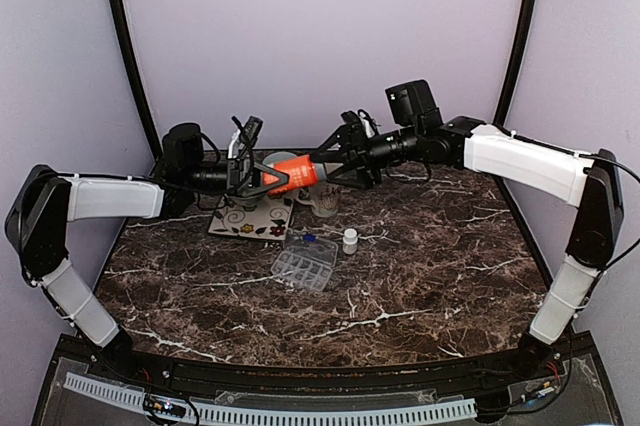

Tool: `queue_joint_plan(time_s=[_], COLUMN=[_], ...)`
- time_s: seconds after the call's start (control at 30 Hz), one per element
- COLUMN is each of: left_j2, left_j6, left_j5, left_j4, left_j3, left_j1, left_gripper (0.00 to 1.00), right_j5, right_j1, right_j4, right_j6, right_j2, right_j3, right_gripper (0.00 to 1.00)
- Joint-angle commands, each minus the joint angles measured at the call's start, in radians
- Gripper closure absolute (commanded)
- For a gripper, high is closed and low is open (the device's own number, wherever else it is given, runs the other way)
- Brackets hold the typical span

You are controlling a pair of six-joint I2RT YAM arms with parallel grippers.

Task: Sort the pills into containers
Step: Unscrew the lid of the pill bottle.

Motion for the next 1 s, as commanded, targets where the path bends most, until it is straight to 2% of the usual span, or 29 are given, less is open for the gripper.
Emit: queue_joint_plan(time_s=[0.0,0.17,0.57,0.97], left_j2=[0.013,0.03,0.044,0.079], left_j6=[0.016,0.016,-0.019,-0.315], left_j5=[0.02,0.027,0.051,0.13], left_j4=[0.017,0.015,0.033,0.307], left_j3=[0.056,0.071,0.074,0.069], left_j1=[0.006,0.005,0.006,0.018], left_gripper=[0.84,0.84,0.84,0.84], right_j5=[-0.027,-0.034,-0.041,-0.013], right_j1=[0.005,0.005,0.001,-0.01], right_j4=[0.041,0.044,0.012,-0.009], right_j6=[0.009,0.007,-0.093,-0.484], right_j2=[0.017,0.022,0.031,-0.025], right_j3=[0.023,0.033,0.051,0.02], right_gripper=[0.28,0.33,0.66,0.68])
